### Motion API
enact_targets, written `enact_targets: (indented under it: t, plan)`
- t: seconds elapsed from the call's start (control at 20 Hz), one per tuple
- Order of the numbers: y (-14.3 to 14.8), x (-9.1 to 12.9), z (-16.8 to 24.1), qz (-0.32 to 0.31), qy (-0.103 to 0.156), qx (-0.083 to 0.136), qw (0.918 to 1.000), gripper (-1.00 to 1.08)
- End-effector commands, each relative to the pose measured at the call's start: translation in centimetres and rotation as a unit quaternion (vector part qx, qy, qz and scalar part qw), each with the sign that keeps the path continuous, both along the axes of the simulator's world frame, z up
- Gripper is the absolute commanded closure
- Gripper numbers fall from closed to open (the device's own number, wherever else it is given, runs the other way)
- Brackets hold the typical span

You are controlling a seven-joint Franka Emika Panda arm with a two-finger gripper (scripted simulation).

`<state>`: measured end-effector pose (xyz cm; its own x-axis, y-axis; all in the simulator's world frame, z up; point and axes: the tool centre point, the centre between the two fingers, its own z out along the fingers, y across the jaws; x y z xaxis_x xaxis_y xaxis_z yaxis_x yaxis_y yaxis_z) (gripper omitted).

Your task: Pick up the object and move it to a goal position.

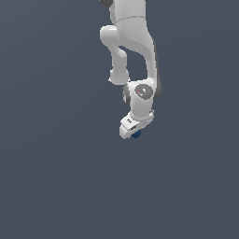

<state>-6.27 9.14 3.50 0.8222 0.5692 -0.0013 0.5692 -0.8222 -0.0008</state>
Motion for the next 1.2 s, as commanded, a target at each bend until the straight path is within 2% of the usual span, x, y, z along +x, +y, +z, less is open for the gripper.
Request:
enact_targets:
  t: [0.0,0.05,0.1,0.75,1.15]
  plan:
    - [0.0,0.1,-0.4,0.0,-0.001,0.0,1.0,-0.92]
    - [0.0,0.1,-0.4,0.0,-0.001,0.0,1.0,-0.92]
    - [0.0,0.1,-0.4,0.0,-0.001,0.0,1.0,1.08]
    - [-0.1,0.1,-0.1,0.0,-0.001,0.0,1.0,1.08]
    - [-1.0,0.1,2.8,0.0,-0.001,0.0,1.0,1.08]
